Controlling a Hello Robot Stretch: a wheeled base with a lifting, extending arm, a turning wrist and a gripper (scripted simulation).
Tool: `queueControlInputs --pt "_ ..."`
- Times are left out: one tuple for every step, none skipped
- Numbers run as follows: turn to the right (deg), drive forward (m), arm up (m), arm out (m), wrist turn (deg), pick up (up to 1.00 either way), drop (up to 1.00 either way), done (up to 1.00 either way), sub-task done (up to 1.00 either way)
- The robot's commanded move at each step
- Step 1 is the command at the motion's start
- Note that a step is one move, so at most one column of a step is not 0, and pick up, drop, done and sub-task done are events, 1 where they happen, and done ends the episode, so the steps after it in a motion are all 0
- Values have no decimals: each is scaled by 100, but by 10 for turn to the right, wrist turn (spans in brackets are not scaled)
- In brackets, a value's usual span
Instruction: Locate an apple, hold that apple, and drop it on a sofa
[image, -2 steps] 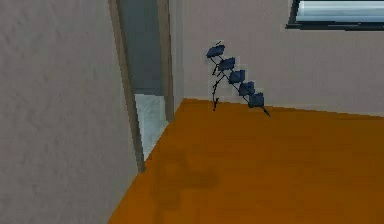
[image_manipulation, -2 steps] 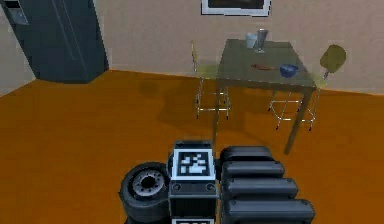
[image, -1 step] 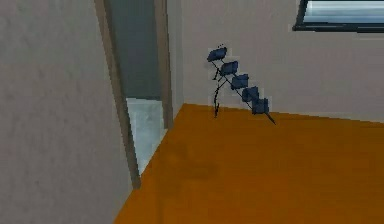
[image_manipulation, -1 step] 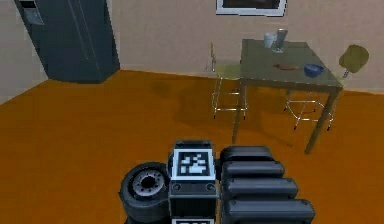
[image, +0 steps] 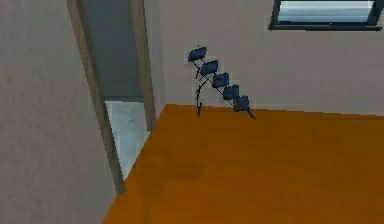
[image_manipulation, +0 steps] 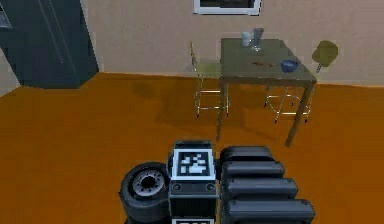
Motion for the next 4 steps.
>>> queueControlInputs --pt "0 100 0 0 0 0 0 0 0" --pt "0 40 0 0 0 0 0 0 0" --pt "-390 0 0 0 0 0 0 0 0" --pt "0 55 0 0 0 0 0 0 0"
